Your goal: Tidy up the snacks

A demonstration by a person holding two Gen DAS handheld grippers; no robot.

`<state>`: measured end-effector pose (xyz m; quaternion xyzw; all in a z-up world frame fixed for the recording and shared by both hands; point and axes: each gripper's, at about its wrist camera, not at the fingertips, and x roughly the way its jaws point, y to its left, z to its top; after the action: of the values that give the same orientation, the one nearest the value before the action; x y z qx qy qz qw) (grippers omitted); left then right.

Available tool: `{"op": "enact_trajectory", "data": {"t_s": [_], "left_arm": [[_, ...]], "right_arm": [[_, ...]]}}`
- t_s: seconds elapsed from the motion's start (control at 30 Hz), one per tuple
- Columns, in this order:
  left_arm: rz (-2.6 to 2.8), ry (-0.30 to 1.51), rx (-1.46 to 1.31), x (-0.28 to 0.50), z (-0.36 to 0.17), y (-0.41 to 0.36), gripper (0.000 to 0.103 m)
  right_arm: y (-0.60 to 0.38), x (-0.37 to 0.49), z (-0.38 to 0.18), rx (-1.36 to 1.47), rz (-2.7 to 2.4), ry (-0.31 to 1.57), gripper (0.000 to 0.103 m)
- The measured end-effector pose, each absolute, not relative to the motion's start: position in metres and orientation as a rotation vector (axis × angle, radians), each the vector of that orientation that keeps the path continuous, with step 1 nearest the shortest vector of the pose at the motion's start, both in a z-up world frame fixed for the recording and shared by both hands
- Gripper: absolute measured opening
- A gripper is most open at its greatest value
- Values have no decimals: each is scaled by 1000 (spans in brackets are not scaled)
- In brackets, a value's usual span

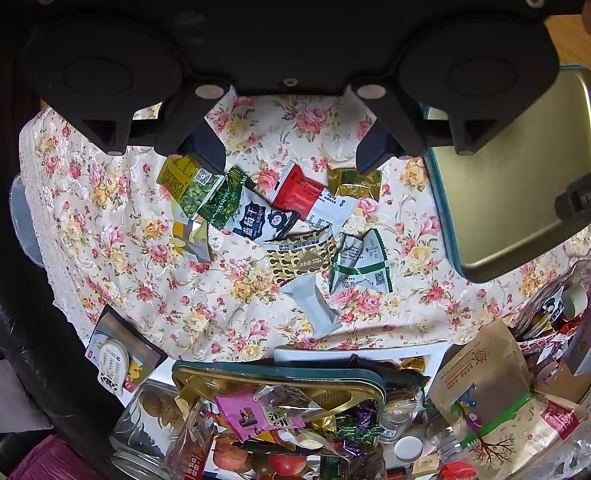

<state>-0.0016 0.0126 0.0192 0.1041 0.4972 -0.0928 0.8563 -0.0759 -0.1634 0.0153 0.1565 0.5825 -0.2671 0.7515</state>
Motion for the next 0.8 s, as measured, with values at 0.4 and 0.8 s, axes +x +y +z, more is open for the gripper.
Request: {"op": "enact_trajectory", "data": {"t_s": [0.4,0.8], "left_arm": [[-264,1073,231,-4,16,9,36],[-243,1161,186,1,7,13,36]], "right_arm": [[-160,-76,14,335,-575,1272,81],[-160,-76,14,336,-574,1279,81]]}}
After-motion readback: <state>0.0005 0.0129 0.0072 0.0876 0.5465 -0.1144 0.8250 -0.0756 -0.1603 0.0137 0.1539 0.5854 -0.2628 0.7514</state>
